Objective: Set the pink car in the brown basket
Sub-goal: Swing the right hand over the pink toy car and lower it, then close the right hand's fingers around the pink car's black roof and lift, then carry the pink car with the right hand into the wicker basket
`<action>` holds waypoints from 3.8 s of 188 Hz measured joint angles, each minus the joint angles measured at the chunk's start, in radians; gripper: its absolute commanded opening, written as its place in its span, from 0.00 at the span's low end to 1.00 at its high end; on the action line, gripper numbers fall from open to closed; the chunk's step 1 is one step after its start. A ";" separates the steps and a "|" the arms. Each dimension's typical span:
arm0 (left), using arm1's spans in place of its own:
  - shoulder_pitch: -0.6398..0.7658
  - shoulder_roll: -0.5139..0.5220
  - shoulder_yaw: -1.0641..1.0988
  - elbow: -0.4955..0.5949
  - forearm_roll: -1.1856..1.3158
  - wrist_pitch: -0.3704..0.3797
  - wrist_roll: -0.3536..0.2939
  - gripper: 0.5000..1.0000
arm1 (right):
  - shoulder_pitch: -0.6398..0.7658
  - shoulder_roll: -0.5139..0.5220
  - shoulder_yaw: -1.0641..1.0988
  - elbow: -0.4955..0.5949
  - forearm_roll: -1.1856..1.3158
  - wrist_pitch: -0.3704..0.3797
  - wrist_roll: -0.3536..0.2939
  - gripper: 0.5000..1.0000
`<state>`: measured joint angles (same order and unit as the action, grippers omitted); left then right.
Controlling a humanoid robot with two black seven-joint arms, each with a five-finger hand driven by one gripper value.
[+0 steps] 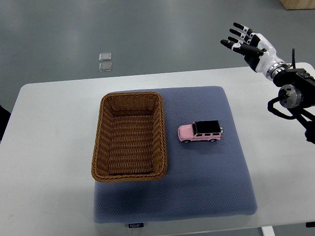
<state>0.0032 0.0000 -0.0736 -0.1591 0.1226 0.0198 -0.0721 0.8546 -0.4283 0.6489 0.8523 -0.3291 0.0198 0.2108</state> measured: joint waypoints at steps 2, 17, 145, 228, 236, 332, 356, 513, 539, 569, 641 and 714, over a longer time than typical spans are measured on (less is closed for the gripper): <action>0.000 0.000 0.000 0.000 0.000 0.000 0.000 1.00 | 0.005 -0.009 -0.012 0.008 -0.007 0.001 0.000 0.79; 0.000 0.000 0.000 0.000 0.000 0.000 0.000 1.00 | 0.049 -0.075 -0.112 0.074 -0.060 0.019 -0.001 0.79; 0.000 0.000 -0.001 0.000 0.000 0.000 0.000 1.00 | 0.443 -0.272 -0.804 0.406 -0.698 0.189 -0.127 0.79; 0.000 0.000 -0.001 0.000 0.000 0.000 0.000 1.00 | 0.411 -0.182 -0.871 0.416 -0.816 0.183 -0.183 0.79; 0.000 0.000 -0.001 0.000 0.000 0.000 0.000 1.00 | 0.403 -0.170 -0.871 0.416 -0.831 0.179 -0.183 0.79; 0.000 0.000 -0.001 0.000 0.000 0.000 0.000 1.00 | 0.346 -0.081 -0.863 0.302 -0.917 0.150 -0.183 0.78; 0.000 0.000 0.000 0.000 0.000 0.000 0.000 1.00 | 0.346 -0.074 -0.862 0.301 -0.914 0.151 -0.183 0.78; 0.000 0.000 -0.001 0.000 0.000 0.000 0.000 1.00 | 0.363 -0.055 -0.859 0.305 -0.686 0.172 -0.338 0.58; 0.000 0.000 -0.001 0.000 0.000 0.000 0.000 1.00 | 0.363 -0.038 -0.859 0.308 -0.683 0.172 -0.335 0.51; 0.000 0.000 0.000 0.000 0.000 0.000 0.000 1.00 | 0.363 -0.031 -0.859 0.315 -0.686 0.174 -0.330 0.23; 0.000 0.000 -0.001 0.000 0.000 0.000 0.000 1.00 | 0.387 -0.055 -0.857 0.318 -0.682 0.181 -0.300 0.00; 0.000 0.000 -0.001 0.000 0.000 0.000 0.000 1.00 | 0.459 -0.096 -0.831 0.305 -0.656 0.181 -0.300 0.00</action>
<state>0.0033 0.0000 -0.0744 -0.1594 0.1227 0.0200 -0.0721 1.3139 -0.5245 -0.1819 1.1572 -0.9850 0.2007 -0.0888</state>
